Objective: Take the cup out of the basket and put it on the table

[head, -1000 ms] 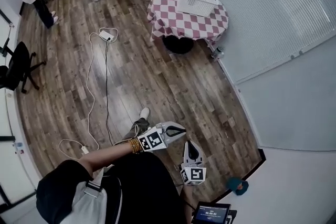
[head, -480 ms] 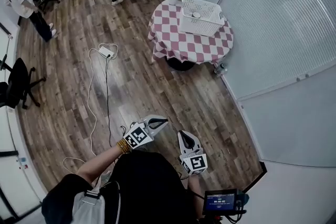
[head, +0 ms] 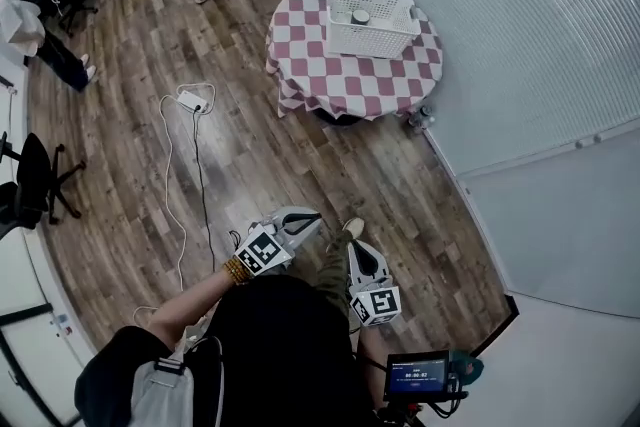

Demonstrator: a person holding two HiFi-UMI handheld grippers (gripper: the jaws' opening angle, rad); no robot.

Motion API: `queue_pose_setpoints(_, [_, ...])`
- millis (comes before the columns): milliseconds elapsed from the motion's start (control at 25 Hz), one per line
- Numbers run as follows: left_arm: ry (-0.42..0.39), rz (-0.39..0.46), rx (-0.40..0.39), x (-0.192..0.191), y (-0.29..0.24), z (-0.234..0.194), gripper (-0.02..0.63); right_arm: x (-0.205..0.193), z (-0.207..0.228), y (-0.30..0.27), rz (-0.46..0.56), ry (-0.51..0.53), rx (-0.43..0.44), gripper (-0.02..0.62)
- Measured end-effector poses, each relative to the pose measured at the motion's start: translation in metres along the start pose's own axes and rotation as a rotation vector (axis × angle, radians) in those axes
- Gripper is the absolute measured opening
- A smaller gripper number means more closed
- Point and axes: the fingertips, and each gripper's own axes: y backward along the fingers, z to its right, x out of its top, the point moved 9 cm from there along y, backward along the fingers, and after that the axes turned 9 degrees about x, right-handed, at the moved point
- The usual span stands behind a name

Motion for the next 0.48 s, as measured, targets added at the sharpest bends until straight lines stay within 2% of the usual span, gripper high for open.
queue_pose_setpoints(240, [-0.039,-0.032,-0.044,0.027,-0.095,-0.008,0.006,0.011,0.1,-0.013,0.02,-0.008,-0.024,0.011])
queue_pose_setpoints(480, [-0.092,0.0,-0.055,0.104,-0.206,-0.019,0.006,0.05,0.228,-0.018,0.054,-0.004,-0.037,0.011])
